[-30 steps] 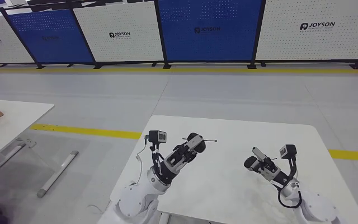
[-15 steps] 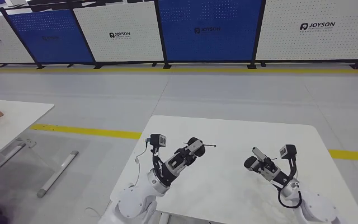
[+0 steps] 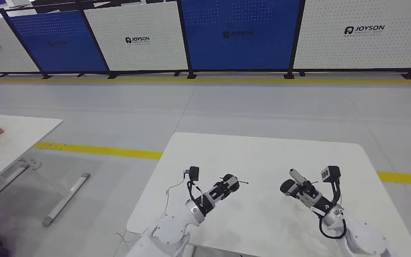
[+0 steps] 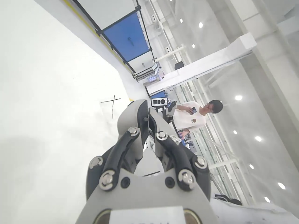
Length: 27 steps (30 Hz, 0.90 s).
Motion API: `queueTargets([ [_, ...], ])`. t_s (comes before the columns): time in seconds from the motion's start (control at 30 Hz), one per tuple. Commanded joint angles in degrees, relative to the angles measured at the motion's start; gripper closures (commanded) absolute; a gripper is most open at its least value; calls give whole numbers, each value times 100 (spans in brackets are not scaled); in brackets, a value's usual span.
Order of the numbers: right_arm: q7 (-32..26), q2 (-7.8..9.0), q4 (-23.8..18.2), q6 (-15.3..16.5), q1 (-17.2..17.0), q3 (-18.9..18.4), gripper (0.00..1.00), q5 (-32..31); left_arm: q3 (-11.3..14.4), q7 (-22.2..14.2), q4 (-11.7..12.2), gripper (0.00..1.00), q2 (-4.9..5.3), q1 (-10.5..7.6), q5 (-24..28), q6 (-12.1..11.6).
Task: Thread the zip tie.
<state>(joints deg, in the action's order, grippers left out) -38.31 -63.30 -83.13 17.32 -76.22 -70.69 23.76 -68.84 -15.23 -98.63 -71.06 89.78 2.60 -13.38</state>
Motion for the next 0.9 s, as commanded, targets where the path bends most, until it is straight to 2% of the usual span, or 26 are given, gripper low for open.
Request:
queueTargets([
  [0.0, 0, 0, 0, 0, 0, 0, 0, 0, 25, 39, 56, 100, -5, -12, 24, -10],
  [0.3, 0, 0, 0, 0, 0, 0, 0, 0, 25, 39, 56, 100, -5, -12, 24, -10],
  [0.37, 0, 0, 0, 0, 0, 0, 0, 0, 63, 71, 77, 100, -9, -38, 26, 69],
  [0.43, 0, 0, 0, 0, 0, 0, 0, 0, 96, 73, -21, 100, -12, -61, 58, 49],
  [0.53, 0, 0, 0, 0, 0, 0, 0, 0, 89, 135, -433, 100, -17, -18, 301, -176],
  [0.63, 0, 0, 0, 0, 0, 0, 0, 0, 21, 177, -999, 100, -13, 80, 591, -515],
  [0.67, 0, 0, 0, 0, 0, 0, 0, 0, -4, 151, -1263, 100, -10, 129, 763, -610],
  [0.8, 0, 0, 0, 0, 0, 0, 0, 0, -151, -3, -2152, 100, 10, 288, 1136, -610],
  [0.87, 0, 0, 0, 0, 0, 0, 0, 0, -207, -97, -2463, 100, 18, 376, 1286, -610],
])
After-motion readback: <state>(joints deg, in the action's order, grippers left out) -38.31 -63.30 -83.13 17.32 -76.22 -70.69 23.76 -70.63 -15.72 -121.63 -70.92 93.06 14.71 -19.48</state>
